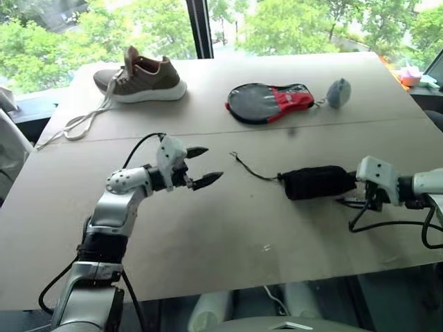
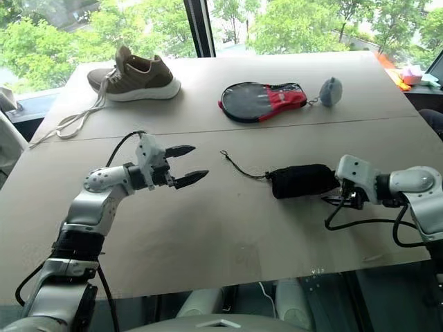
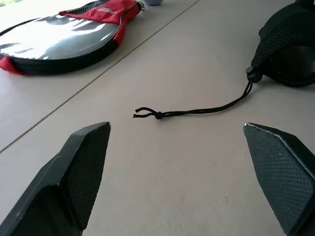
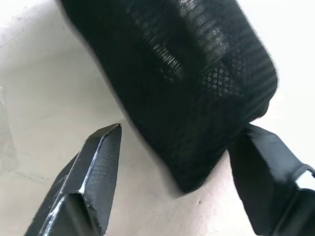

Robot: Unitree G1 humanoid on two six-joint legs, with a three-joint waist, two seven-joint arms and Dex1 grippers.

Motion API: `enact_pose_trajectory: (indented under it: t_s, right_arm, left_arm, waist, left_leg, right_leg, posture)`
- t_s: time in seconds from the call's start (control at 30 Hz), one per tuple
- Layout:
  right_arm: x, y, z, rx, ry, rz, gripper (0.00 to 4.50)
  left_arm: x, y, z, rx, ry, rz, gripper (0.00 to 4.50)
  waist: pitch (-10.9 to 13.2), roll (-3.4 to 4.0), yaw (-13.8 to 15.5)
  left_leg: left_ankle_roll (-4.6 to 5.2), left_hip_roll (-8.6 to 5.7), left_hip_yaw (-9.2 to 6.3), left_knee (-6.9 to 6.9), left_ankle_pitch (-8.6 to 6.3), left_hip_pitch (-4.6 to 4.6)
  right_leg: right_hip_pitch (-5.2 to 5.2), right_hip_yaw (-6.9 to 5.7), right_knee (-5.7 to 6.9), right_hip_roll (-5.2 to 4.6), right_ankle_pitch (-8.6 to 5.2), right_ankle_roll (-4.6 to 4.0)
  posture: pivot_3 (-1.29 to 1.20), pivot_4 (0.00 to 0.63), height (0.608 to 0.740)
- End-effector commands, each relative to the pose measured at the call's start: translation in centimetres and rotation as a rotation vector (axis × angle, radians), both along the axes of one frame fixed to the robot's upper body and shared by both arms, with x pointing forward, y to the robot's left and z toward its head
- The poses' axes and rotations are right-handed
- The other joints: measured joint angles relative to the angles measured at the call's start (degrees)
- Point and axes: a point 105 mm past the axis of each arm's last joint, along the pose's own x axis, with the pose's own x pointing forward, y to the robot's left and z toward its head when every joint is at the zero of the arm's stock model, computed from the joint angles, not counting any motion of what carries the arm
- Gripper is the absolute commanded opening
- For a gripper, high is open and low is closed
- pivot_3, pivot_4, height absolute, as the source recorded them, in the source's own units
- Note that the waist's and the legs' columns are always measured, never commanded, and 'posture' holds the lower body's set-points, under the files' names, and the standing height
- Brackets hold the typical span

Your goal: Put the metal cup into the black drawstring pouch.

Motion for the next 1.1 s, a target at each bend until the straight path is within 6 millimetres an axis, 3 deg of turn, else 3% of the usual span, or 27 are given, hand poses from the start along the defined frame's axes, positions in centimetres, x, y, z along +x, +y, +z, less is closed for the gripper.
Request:
enact_pose_trajectory:
  t_s: [0.03,0.17,0.3,0.47,0.57,0.73,0.93,1.1]
  right_arm:
    - [-0.1,-1.3,2.3,-0.001,-0.023,-0.013,3.11]
    - [-0.7,-2.5,4.1,0.033,-0.039,-0.06,3.11]
    - [-1.8,-2.9,4.9,0.081,-0.052,-0.09,3.11]
    - [-2.9,0.5,7.2,0.268,-0.081,-0.049,3.11]
    - [-3.4,2.9,7.7,0.334,-0.078,-0.003,3.11]
    - [-5.0,6.8,8.0,0.406,-0.058,0.086,3.11]
    - [-6.3,9.6,9.6,0.51,-0.087,0.135,3.11]
    - [-7.2,11.6,9.8,0.586,-0.077,0.142,3.11]
  left_arm:
    - [1.5,-1.0,2.2,0.067,-0.094,-0.107,4.5]
    - [3.4,-1.9,4.0,0.149,-0.156,-0.196,4.5]
    - [3.9,-2.7,4.7,0.225,-0.186,-0.295,4.5]
    - [3.1,-3.9,3.7,0.387,-0.156,-0.509,4.5]
    - [3.1,-4.8,3.4,0.446,-0.138,-0.571,4.5]
    - [4.0,-6.1,2.4,0.55,-0.108,-0.554,4.5]
    - [5.1,-7.4,0.4,0.645,-0.109,-0.476,4.5]
    - [6.2,-6.8,-1.5,0.756,-0.105,-0.367,4.5]
  waist:
    - [0.0,-0.01,0.5]
    - [0.0,-0.02,0.8]
    - [0.0,-0.02,0.7]
    - [0.1,-0.12,-0.5]
    - [0.1,-0.13,-0.6]
    - [0.1,-0.22,-0.6]
    - [0.2,-0.36,-0.6]
    - [0.2,-0.42,0.0]
  left_leg:
    - [0.0,-0.02,-0.05,0.03,0.0,-0.11]
    - [0.0,-0.03,-0.1,0.14,0.0,-0.18]
    - [0.02,-0.03,-0.13,0.12,-0.01,-0.19]
    - [0.03,-0.01,-0.12,0.19,0.0,-0.25]
    - [0.04,-0.01,-0.16,0.43,-0.01,-0.26]
    - [0.16,-0.05,-0.22,0.73,-0.08,-0.28]
    - [0.22,-0.07,-0.26,0.82,-0.11,-0.42]
    - [0.22,-0.1,-0.38,0.88,-0.12,-0.38]
  right_leg:
    - [-0.07,-0.11,-0.04,0.01,0.0,0.0]
    - [-0.02,-0.42,-0.08,0.01,0.0,0.01]
    - [0.0,-0.47,-0.14,0.02,0.0,0.01]
    - [-0.05,-0.51,-0.02,0.03,0.0,0.01]
    - [0.01,-0.55,0.1,0.04,0.0,0.01]
    - [0.08,-0.62,0.3,0.04,-0.01,0.04]
    - [0.02,-0.67,0.3,0.05,-0.01,0.05]
    - [0.09,-0.77,0.36,0.02,-0.01,0.05]
  posture:
    - [0.0,0.15,0.74]
    - [0.0,0.15,0.74]
    - [0.0,0.15,0.74]
    - [0.0,0.15,0.74]
    - [0.0,0.15,0.74]
    - [0.0,0.15,0.74]
    - [0.0,0.15,0.74]
    - [0.0,0.15,0.74]
